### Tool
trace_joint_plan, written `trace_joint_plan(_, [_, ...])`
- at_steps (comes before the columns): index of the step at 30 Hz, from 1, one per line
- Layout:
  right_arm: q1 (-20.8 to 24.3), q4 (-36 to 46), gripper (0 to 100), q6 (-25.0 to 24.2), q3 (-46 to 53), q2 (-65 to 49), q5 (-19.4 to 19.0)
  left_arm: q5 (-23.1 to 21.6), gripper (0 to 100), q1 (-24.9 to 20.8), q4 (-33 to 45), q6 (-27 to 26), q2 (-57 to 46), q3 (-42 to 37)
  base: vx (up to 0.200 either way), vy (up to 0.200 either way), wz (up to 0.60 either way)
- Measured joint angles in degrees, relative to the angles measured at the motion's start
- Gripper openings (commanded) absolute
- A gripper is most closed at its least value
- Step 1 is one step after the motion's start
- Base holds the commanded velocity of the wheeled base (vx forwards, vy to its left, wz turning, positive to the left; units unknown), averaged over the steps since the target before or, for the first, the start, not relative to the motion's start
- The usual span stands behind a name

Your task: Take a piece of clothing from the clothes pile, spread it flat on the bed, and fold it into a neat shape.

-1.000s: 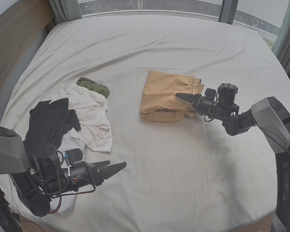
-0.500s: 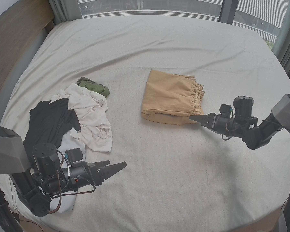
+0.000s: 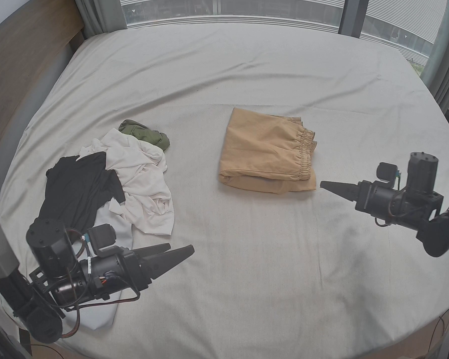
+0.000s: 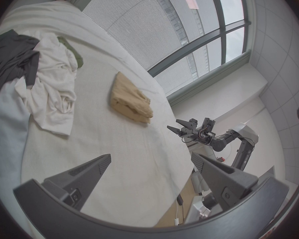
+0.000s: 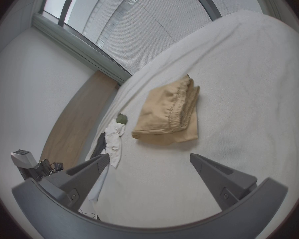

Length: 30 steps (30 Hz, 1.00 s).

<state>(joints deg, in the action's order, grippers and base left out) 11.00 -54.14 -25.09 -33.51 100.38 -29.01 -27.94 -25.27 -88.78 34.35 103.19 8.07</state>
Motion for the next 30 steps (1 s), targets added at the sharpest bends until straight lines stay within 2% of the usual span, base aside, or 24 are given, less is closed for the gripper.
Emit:
trace_joint_plan(8, [0.7, 2.7, 100, 1.0, 10.1, -17.4, 0.1, 0.6, 100, -2.6, 0.9, 0.2, -11.6, -5.1, 0.0, 0.0, 0.0])
trace_joint_plan(14, [0.7, 8.2, 100, 3.1, 15.9, -30.1, 0.2, 3.9, 100, -3.4, 5.7, -2.0, -20.9, -6.8, 0.0, 0.0, 0.0])
trace_joint_plan(25, [0.4, 23.7, 100, 4.3, 20.7, -52.2, 0.2, 12.8, 100, -3.8, 23.0, -6.8, -38.6, -7.1, 0.0, 0.0, 0.0])
trace_joint_plan(30, [0.3, 32.3, 100, 4.4, 21.6, -63.1, 0.2, 16.3, 100, -3.8, 34.1, -7.9, -49.3, -7.1, 0.0, 0.0, 0.0])
